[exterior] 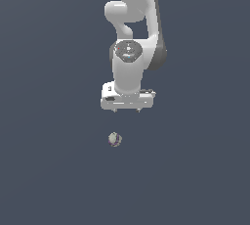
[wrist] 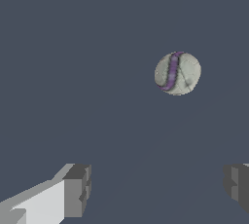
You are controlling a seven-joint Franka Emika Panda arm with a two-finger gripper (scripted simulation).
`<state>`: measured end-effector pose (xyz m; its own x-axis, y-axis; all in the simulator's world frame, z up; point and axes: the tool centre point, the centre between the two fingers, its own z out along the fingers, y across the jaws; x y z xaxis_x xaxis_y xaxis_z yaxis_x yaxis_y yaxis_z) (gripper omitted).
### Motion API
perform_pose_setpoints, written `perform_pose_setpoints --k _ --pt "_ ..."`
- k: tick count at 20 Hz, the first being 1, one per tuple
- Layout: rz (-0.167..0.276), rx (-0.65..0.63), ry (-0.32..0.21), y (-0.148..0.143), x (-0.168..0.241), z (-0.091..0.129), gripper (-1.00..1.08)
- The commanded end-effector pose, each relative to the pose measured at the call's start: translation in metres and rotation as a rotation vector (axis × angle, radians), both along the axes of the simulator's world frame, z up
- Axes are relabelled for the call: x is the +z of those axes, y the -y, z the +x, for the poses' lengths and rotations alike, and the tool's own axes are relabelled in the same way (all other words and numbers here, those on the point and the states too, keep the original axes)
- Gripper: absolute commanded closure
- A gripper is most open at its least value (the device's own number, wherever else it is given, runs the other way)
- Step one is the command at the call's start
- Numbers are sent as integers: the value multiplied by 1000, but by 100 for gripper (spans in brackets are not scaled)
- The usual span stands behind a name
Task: Pick up the object and move it to a goal position.
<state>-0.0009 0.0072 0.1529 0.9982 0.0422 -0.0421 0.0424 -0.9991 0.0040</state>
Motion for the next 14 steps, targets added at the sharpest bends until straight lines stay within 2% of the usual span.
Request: perform_pose_setpoints --k 1,14 --pt "1 -24 2 4 -4 6 -92" --pt "1 -245 31 39 -46 63 -92"
